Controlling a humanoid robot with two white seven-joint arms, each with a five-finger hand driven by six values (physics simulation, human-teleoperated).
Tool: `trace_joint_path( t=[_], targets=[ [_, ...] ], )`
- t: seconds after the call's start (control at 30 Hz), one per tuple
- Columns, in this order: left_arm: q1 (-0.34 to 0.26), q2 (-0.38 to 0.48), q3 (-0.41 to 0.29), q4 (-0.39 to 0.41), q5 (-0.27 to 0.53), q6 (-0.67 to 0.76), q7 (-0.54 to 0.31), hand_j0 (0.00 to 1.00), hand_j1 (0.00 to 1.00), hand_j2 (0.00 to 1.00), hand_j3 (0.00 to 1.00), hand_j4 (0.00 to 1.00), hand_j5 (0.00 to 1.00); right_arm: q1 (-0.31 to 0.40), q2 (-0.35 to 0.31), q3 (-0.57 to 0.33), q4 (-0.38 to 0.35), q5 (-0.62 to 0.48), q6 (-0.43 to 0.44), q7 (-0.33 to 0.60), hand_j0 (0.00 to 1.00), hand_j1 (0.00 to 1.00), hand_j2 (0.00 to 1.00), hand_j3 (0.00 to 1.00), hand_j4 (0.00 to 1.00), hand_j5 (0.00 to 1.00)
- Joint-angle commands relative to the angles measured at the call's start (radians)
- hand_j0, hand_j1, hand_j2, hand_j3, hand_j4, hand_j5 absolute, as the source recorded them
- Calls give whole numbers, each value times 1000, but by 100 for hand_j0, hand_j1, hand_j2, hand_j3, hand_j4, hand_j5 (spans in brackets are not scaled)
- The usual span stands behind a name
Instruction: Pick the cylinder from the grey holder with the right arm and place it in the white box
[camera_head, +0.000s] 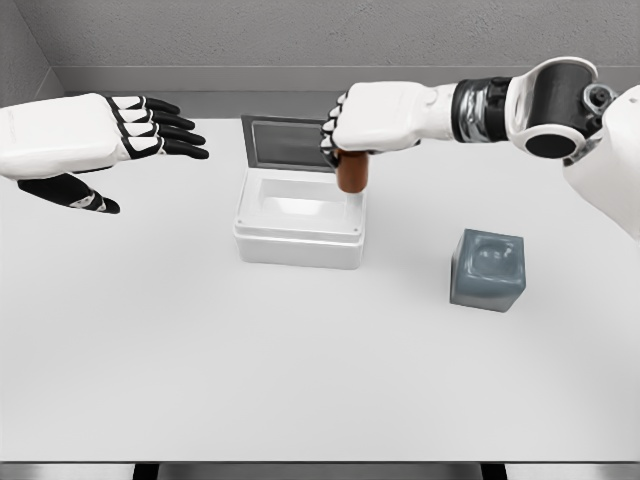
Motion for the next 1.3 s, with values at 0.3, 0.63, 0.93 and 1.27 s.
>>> trace_joint_path(
  t=[0.3, 0.63, 0.93, 1.27],
  targets=[
    [-2, 1, 0, 0, 6, 3, 1, 100, 100, 100, 100, 100, 100, -14, 48, 16, 40, 6, 3, 0, 99, 99, 99, 99, 99, 99],
    [-61, -59, -4, 3, -8, 3, 1, 100, 100, 100, 100, 100, 100, 43, -256, -68, -271, -188, 3, 0, 99, 99, 99, 99, 99, 99],
    [-364, -365, -244, 334, -280, 3, 1, 100, 100, 100, 100, 100, 100, 661, -407, -625, -317, -656, 3, 0, 100, 100, 100, 100, 100, 100],
    [-430, -493, -332, 562, -451, 3, 1, 100, 100, 100, 100, 100, 100, 937, -255, -914, -223, -650, 3, 0, 100, 100, 100, 100, 100, 100]
  ],
)
